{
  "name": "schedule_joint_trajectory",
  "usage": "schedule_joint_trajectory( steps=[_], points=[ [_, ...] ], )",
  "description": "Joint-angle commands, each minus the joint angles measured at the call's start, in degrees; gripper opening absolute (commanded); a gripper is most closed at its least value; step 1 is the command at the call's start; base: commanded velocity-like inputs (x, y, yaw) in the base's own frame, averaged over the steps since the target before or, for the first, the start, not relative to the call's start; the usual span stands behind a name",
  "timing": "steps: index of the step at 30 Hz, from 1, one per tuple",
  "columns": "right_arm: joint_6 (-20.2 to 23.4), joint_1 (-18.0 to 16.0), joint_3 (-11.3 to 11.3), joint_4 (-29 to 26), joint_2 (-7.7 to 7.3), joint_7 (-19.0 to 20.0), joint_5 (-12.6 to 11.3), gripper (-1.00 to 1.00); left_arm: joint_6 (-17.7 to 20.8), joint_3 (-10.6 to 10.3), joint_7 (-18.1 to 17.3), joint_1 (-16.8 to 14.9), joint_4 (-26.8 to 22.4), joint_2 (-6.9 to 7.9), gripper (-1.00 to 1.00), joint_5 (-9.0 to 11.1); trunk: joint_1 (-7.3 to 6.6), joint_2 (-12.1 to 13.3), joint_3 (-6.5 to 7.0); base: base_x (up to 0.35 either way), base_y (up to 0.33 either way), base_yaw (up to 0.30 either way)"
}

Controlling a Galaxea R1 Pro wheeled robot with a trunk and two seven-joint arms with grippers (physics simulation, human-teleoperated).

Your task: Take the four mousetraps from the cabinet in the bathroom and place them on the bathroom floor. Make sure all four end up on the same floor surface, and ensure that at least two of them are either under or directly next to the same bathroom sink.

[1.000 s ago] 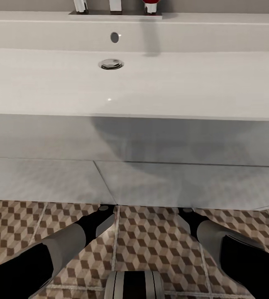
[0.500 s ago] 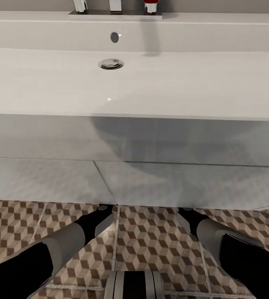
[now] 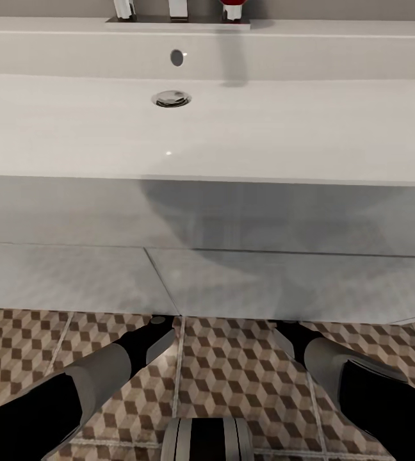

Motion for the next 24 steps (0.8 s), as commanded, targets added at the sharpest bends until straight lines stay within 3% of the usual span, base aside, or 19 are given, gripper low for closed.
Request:
schedule_joint_trajectory(
  steps=[1, 24],
  points=[
    [0.04, -1.96, 0.29, -0.03, -0.02, -0.15, -0.81, -1.00, -0.31, -0.15, 0.19, -3.17, -0.08, 0.03, -1.00, 0.62, -0.02, -0.02, -0.02, 0.000, 0.000, 0.000],
    [-0.20, -2.11, 0.20, -0.76, 0.30, -0.15, -0.59, -1.00, -0.32, 0.07, 0.23, -3.17, -0.89, 0.14, -1.00, 0.69, 0.00, -0.03, -0.24, 0.000, 0.000, 0.000]
  ],
)
